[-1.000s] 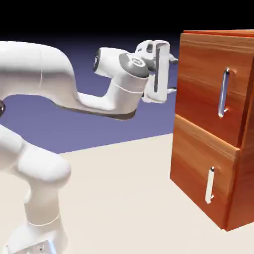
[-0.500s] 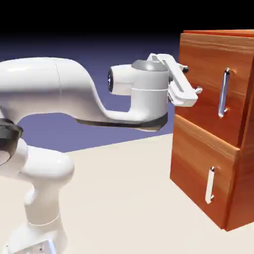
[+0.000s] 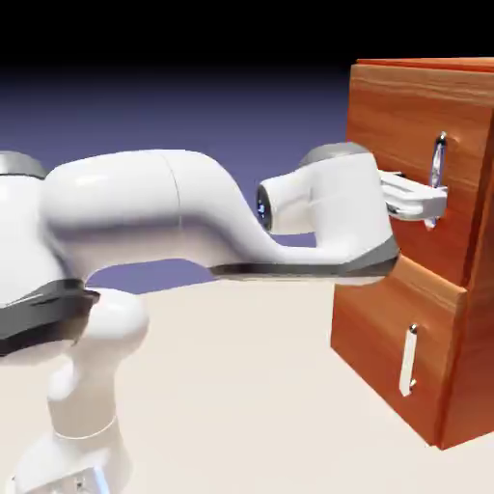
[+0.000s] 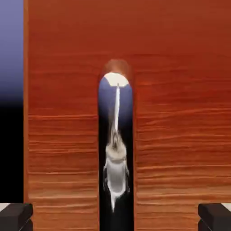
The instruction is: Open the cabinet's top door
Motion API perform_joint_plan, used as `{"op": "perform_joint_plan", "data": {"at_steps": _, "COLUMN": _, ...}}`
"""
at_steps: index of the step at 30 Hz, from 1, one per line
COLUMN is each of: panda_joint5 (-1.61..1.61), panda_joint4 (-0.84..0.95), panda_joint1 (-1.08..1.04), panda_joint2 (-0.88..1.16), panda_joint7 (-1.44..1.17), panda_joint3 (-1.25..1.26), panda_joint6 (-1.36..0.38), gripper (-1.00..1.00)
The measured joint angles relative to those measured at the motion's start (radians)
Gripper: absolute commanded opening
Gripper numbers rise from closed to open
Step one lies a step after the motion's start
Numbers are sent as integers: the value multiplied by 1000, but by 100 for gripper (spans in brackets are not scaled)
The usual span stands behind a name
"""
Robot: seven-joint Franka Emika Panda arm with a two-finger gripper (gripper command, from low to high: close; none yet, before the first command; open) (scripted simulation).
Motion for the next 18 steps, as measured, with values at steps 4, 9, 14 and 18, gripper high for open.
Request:
{"op": "perform_joint_plan", "data": {"at_steps": 4, "panda_joint5": -2, "panda_joint4": 32, "panda_joint1": 43, "panda_joint2": 11, "panda_joint7": 1, "panda_joint3": -27, "panda_joint6": -4, "gripper": -100}}
{"op": "perform_joint_plan", "data": {"at_steps": 9, "panda_joint5": -2, "panda_joint4": -83, "panda_joint1": -138, "panda_joint2": 105, "panda_joint7": 131, "panda_joint3": 98, "panda_joint6": -79, "gripper": -100}}
{"op": "perform_joint_plan", "data": {"at_steps": 14, "panda_joint5": -2, "panda_joint4": -161, "panda_joint1": -319, "panda_joint2": 191, "panda_joint7": 259, "panda_joint3": 239, "panda_joint6": -119, "gripper": -100}}
{"op": "perform_joint_plan", "data": {"at_steps": 18, "panda_joint5": -2, "panda_joint4": -203, "panda_joint1": -464, "panda_joint2": 247, "panda_joint7": 353, "panda_joint3": 362, "panda_joint6": -135, "gripper": -100}}
